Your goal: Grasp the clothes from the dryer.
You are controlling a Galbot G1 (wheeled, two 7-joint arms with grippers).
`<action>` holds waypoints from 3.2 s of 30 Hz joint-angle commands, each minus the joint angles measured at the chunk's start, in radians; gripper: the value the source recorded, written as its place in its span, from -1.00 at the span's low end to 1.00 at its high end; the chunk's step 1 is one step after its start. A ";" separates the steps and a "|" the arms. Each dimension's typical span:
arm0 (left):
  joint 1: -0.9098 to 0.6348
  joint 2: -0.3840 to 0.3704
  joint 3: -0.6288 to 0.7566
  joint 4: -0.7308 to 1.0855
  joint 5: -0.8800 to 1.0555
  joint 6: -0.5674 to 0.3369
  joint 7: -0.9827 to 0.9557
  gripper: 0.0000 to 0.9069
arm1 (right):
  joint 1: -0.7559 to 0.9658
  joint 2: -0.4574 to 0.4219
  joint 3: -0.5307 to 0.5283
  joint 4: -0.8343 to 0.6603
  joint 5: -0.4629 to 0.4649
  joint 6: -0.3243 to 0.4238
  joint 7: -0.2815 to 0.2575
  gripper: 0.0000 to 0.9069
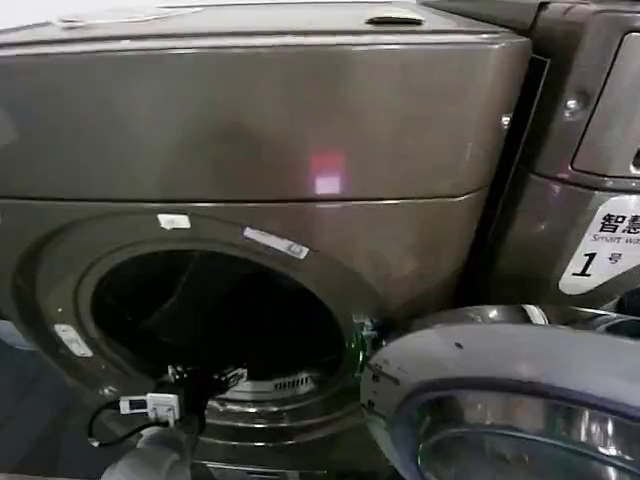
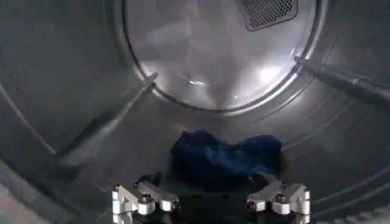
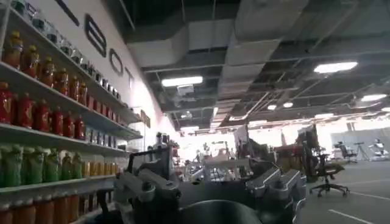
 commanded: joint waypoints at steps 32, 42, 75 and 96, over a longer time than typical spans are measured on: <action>-0.467 0.017 0.009 0.447 0.041 0.049 0.065 1.00 | -0.001 0.001 -0.005 -0.006 -0.002 0.048 0.005 1.00; -0.673 0.006 0.005 0.724 0.101 0.029 0.116 1.00 | -0.001 0.002 -0.007 -0.007 -0.003 0.049 0.006 1.00; -1.089 0.043 0.006 1.258 1.301 -0.887 0.841 1.00 | 0.002 0.027 -0.043 0.011 -0.028 0.068 0.005 1.00; -1.212 0.083 0.086 1.368 1.365 -1.082 1.277 1.00 | -0.005 0.026 -0.043 0.007 -0.032 0.074 0.003 1.00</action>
